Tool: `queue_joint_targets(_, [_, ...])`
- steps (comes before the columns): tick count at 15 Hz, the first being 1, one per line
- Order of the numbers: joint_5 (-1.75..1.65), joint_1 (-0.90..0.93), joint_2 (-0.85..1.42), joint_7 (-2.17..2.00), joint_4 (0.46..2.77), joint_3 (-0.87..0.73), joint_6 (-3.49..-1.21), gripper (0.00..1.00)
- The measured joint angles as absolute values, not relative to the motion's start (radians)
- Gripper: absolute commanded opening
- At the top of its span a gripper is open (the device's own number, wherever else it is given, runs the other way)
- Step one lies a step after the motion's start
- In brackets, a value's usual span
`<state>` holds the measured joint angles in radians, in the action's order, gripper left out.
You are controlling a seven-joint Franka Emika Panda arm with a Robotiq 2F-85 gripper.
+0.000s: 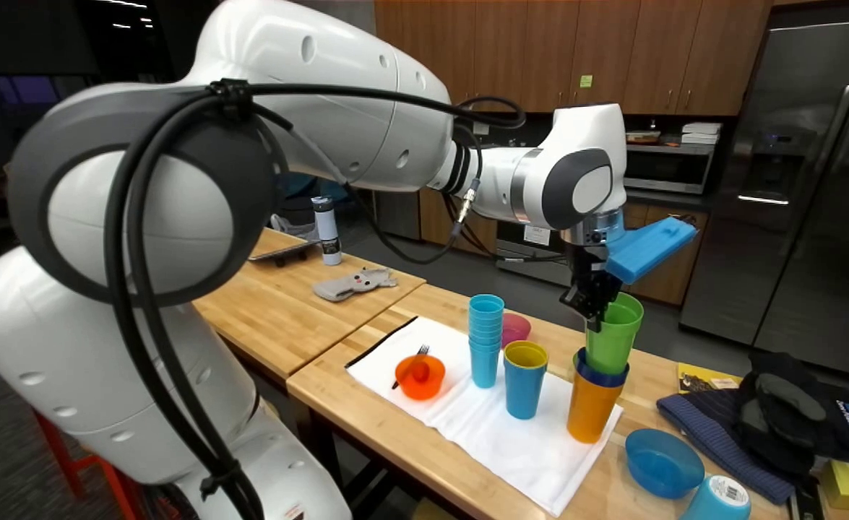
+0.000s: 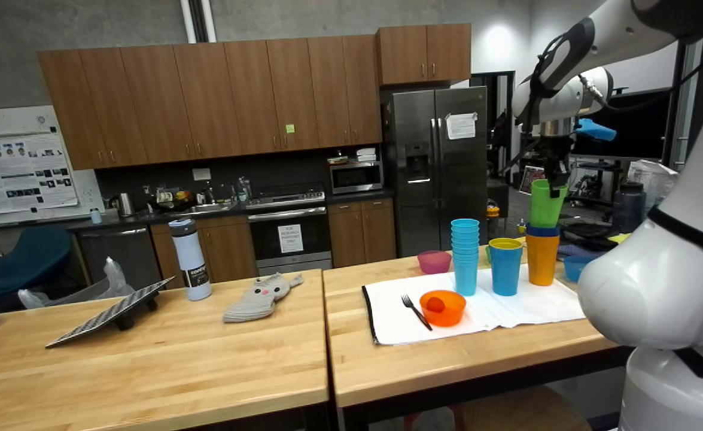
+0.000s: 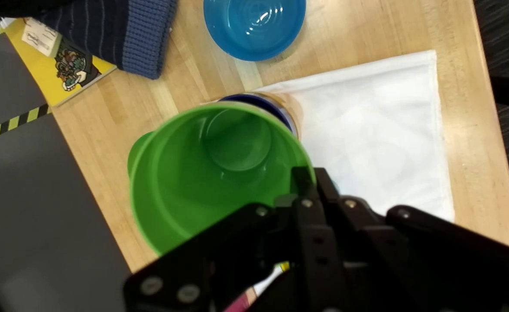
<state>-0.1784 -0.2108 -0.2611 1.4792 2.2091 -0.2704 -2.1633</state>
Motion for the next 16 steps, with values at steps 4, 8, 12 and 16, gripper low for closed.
queue_joint_targets(4, [-0.178, -0.210, -0.277, 1.484, 2.209, -0.270, -2.163, 0.01])
queue_joint_targets(8, [-0.176, -0.207, -0.288, 1.486, 2.209, -0.271, -2.163, 0.01])
queue_joint_targets(12, [-0.149, -0.200, -0.296, 1.530, 2.207, -0.275, -2.150, 0.01])
queue_joint_targets(16, [-0.108, -0.192, -0.310, 1.608, 2.199, -0.287, -2.115, 0.01])
